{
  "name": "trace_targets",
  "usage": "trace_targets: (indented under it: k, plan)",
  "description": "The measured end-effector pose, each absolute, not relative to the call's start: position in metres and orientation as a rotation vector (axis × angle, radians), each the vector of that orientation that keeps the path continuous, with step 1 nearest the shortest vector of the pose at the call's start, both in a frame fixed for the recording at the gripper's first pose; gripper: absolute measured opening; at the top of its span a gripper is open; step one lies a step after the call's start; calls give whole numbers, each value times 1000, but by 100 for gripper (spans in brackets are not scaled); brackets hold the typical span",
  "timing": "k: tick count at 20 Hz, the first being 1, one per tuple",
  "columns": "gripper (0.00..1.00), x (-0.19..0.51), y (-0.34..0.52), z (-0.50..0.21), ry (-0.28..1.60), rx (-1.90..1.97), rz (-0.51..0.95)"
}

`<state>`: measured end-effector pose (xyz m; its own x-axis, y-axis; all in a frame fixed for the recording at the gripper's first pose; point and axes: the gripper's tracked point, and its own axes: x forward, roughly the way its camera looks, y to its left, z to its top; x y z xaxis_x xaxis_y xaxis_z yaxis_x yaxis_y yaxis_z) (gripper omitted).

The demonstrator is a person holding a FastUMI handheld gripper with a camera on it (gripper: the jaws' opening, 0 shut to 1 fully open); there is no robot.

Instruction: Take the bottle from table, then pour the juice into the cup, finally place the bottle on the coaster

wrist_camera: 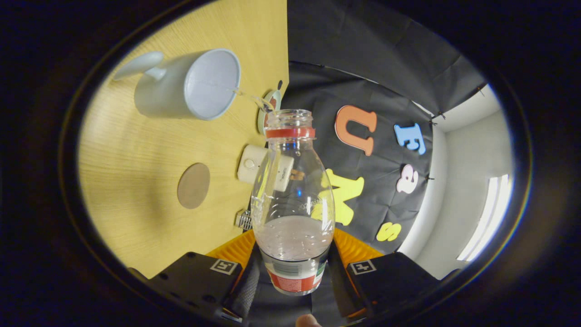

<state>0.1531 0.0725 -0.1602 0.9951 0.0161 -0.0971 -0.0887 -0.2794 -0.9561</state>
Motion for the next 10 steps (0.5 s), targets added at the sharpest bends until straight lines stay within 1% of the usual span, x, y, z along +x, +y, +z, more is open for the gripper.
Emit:
trace_targets:
  k: [10]
  plan:
    - [75,153,74,-149,42,-1894,95]
